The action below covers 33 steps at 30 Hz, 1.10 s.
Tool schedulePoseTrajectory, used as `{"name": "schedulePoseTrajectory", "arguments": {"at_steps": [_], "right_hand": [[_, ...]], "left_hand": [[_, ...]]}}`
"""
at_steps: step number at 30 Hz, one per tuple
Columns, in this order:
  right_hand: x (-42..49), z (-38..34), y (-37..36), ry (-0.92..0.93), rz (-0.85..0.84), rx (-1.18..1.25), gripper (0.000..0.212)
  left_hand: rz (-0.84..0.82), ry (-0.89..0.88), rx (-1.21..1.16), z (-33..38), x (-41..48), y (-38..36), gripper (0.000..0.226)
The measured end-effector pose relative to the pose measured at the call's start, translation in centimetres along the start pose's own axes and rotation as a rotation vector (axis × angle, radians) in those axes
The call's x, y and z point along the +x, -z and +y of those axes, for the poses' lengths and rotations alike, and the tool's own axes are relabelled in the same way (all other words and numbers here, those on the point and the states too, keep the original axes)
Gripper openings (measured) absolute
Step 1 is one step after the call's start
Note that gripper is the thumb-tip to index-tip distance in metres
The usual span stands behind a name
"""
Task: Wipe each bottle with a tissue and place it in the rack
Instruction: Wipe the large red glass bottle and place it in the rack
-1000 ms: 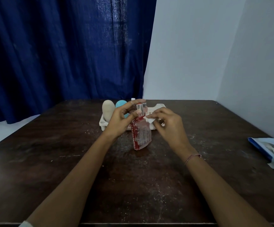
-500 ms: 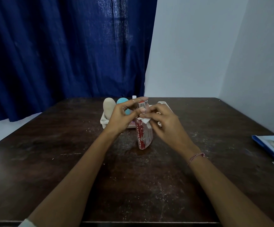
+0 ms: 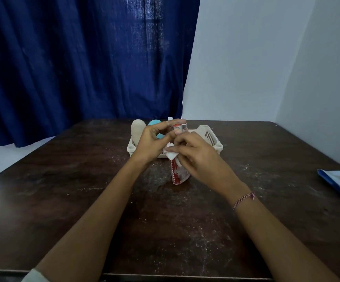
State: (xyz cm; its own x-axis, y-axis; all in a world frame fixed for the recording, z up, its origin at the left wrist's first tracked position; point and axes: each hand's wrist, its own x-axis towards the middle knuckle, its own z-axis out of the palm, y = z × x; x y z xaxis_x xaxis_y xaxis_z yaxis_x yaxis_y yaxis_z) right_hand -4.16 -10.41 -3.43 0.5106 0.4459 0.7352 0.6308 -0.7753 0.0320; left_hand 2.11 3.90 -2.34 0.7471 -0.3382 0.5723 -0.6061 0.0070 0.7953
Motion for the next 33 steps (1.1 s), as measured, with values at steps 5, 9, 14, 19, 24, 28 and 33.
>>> {"name": "schedulePoseTrajectory", "arguments": {"at_steps": [5,9,14,19,24,28,33], "right_hand": [[-0.2,0.6,0.3,-0.111,0.044,0.035,0.027],[-0.3,0.1,-0.1,-0.057,-0.028,0.183,0.025],[-0.5,0.8,0.1,-0.244,0.136,0.217,0.019],[-0.7,0.9,0.1,-0.196,-0.071,0.303,0.020],[-0.7,0.8,-0.1,-0.155,-0.131,0.258,0.022],[-0.6,0.9,0.0,-0.191,0.071,0.208,0.021],[-0.7,0.3,-0.7,-0.129,-0.142,0.183,0.020]], "left_hand": [[0.003,0.016,-0.024,-0.4,0.2,0.0,0.033],[0.009,0.018,-0.035,-0.2,0.1,0.0,0.033],[0.031,0.025,-0.014,-0.3,0.2,0.0,0.033],[0.063,0.005,-0.014,-0.5,0.2,-0.1,0.030],[0.066,-0.012,-0.056,-0.4,0.2,-0.3,0.033],[0.061,-0.017,-0.032,-0.5,0.3,-0.2,0.030],[0.139,0.012,-0.006,-1.3,0.4,-0.4,0.020]]}}
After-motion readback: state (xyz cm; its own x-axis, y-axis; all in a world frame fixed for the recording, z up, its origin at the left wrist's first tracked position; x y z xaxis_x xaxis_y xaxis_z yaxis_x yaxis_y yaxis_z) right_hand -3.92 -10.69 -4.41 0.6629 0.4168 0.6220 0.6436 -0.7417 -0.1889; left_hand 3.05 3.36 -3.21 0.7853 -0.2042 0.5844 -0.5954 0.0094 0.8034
